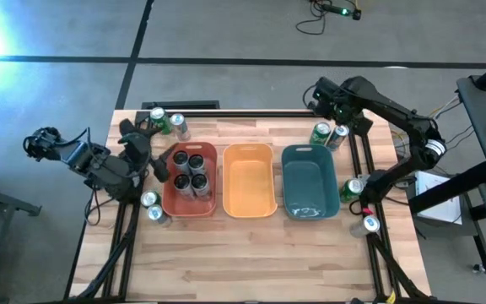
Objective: Sort soda cans
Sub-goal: Put the top right blue soda can into the blue bin, then put the bottom right blue soda can into the blue bin
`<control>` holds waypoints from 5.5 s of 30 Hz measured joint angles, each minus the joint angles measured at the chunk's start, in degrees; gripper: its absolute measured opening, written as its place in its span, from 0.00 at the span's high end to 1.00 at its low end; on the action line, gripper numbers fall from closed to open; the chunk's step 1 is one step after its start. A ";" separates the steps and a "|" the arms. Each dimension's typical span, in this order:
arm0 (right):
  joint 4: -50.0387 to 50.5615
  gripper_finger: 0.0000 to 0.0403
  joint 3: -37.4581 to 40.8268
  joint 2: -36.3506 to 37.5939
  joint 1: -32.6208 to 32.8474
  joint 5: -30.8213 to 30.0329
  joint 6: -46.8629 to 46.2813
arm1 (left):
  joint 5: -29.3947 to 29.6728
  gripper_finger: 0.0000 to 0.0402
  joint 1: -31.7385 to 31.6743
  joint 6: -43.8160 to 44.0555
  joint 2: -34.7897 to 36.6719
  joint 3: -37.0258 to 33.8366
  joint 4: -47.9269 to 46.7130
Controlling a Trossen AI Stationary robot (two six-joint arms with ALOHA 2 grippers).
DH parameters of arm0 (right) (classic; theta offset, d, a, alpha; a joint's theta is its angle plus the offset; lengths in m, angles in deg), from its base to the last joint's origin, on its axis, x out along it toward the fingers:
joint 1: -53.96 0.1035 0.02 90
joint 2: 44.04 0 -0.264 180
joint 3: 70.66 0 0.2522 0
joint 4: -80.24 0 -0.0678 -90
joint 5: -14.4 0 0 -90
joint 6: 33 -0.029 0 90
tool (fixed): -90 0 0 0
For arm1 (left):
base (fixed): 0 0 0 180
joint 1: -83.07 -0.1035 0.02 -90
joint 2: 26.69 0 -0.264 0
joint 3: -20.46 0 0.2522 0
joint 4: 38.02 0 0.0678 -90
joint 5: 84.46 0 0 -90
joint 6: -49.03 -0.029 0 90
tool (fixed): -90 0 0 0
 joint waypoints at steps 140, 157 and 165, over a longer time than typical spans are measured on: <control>-22.98 0.23 9.35 -3.01 28.94 9.54 18.47 | -8.10 0.38 -8.57 7.97 -4.02 2.91 9.01; 6.44 0.13 -10.08 5.79 42.34 24.01 37.42 | -20.03 0.38 -8.39 7.32 -5.00 5.69 7.02; 6.19 0.20 -6.06 6.89 57.76 25.44 30.05 | -20.03 0.38 -8.52 7.71 -10.80 6.39 9.74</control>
